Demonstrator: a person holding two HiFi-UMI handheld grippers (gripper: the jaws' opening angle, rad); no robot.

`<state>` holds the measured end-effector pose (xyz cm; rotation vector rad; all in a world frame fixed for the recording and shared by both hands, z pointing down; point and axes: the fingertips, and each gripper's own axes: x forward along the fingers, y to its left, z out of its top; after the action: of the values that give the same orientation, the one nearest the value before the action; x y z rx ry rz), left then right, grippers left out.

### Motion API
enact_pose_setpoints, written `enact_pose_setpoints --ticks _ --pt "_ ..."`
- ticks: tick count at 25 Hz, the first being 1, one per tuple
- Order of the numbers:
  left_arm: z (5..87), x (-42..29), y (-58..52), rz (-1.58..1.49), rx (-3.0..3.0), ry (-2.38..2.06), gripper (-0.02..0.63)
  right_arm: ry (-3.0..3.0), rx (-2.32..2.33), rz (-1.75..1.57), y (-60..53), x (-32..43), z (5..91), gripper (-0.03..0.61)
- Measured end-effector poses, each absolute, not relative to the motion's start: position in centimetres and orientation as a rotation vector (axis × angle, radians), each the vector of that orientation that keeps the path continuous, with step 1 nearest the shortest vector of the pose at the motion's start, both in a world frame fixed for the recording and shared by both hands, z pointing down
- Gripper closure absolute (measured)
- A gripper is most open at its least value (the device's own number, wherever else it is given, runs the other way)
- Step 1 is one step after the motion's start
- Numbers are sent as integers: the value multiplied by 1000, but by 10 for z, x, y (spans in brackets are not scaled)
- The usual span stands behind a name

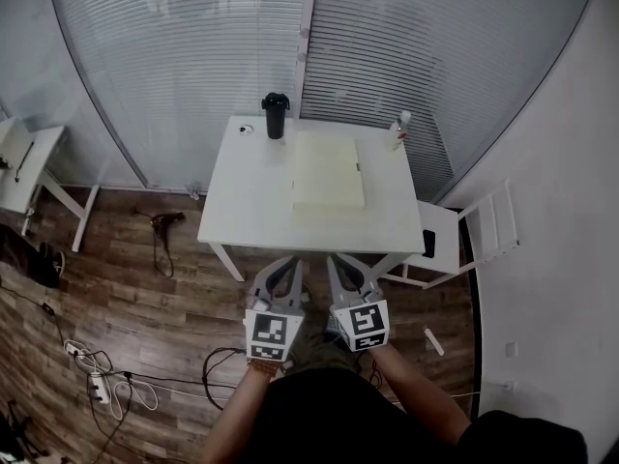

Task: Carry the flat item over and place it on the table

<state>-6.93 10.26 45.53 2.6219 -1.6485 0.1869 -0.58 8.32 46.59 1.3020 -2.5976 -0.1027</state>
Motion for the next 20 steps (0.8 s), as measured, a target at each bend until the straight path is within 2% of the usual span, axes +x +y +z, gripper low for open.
enact_pose_setpoints --ticks 20 --pt "444 -76 120 142 2617 -1711 607 -2630 1350 -181 105 2 436 581"
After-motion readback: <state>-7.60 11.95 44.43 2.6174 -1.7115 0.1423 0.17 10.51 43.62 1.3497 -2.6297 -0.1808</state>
